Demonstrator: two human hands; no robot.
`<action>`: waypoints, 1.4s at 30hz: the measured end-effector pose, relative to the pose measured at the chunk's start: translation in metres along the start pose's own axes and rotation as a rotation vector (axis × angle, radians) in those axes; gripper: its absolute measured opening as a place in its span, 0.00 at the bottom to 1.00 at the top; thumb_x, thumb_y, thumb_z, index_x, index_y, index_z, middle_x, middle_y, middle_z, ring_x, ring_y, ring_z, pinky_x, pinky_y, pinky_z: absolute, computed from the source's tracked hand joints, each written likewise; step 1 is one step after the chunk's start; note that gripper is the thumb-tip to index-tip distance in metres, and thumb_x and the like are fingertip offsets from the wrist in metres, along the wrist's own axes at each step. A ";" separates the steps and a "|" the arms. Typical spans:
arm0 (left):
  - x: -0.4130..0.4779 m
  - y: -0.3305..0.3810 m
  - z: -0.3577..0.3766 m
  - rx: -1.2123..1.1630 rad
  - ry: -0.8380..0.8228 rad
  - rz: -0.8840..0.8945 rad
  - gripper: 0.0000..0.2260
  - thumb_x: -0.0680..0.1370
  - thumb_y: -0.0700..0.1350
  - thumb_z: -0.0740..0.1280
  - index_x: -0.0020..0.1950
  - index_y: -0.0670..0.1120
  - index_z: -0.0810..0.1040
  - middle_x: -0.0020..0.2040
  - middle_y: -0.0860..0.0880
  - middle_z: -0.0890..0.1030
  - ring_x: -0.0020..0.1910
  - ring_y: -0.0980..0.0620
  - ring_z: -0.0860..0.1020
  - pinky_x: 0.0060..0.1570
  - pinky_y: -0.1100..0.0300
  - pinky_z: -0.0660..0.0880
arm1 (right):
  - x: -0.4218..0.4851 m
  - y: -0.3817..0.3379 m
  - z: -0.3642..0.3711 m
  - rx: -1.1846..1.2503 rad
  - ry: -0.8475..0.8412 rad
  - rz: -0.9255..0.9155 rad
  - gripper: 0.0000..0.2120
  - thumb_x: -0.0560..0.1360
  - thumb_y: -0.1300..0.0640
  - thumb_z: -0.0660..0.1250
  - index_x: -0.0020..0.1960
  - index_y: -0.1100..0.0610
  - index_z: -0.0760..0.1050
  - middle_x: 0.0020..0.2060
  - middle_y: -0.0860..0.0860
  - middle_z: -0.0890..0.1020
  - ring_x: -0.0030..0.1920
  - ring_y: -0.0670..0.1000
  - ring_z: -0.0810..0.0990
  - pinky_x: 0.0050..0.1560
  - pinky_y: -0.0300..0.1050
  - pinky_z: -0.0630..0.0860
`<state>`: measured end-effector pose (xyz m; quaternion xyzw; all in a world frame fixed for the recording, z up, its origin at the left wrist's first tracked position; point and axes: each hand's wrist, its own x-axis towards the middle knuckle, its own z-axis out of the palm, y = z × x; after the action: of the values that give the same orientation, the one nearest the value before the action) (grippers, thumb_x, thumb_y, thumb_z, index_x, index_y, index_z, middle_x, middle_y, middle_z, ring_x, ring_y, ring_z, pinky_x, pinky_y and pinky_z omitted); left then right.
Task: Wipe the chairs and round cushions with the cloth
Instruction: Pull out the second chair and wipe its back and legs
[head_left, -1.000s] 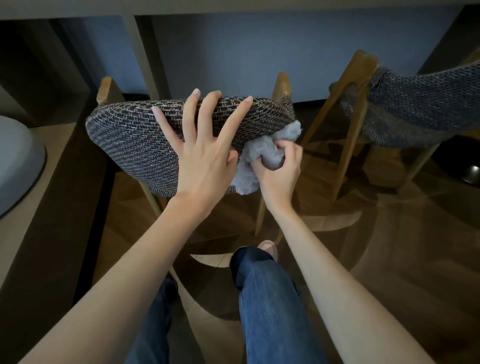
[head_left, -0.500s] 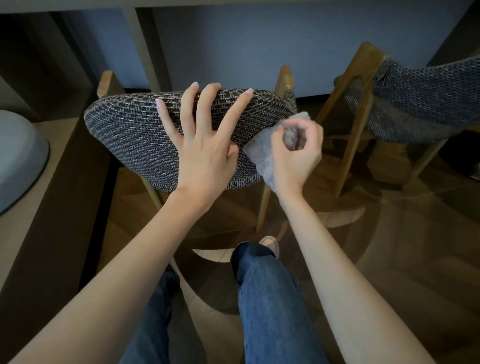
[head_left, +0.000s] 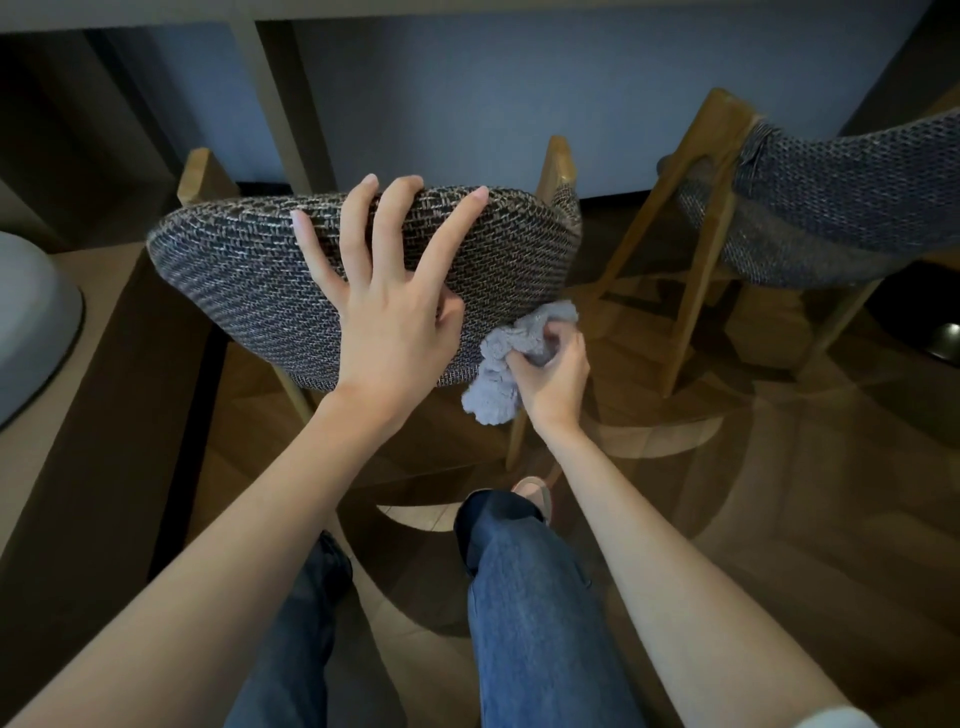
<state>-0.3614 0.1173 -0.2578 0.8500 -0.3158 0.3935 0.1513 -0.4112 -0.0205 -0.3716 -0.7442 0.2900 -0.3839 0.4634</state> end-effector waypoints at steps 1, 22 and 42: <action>-0.001 0.000 -0.001 -0.003 -0.005 0.005 0.29 0.74 0.42 0.60 0.74 0.58 0.64 0.70 0.45 0.64 0.73 0.44 0.56 0.70 0.37 0.39 | -0.001 -0.004 -0.007 0.028 0.039 0.020 0.16 0.66 0.65 0.75 0.49 0.60 0.72 0.49 0.53 0.76 0.48 0.48 0.75 0.53 0.52 0.76; 0.001 0.005 0.001 -0.016 0.032 -0.021 0.28 0.74 0.42 0.60 0.73 0.57 0.66 0.69 0.45 0.64 0.72 0.43 0.56 0.71 0.40 0.36 | 0.026 0.025 0.006 0.172 -0.069 0.237 0.23 0.68 0.65 0.70 0.49 0.39 0.71 0.56 0.54 0.74 0.58 0.54 0.75 0.62 0.57 0.74; 0.000 0.006 0.004 -0.033 0.047 -0.034 0.29 0.73 0.41 0.62 0.73 0.58 0.67 0.69 0.48 0.59 0.73 0.44 0.55 0.71 0.39 0.38 | 0.067 0.034 0.009 -0.017 -0.109 0.319 0.20 0.79 0.65 0.60 0.70 0.59 0.66 0.64 0.57 0.74 0.64 0.56 0.73 0.60 0.37 0.67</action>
<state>-0.3634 0.1110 -0.2602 0.8431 -0.3043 0.4056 0.1791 -0.3707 -0.0828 -0.3846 -0.7124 0.3821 -0.2620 0.5271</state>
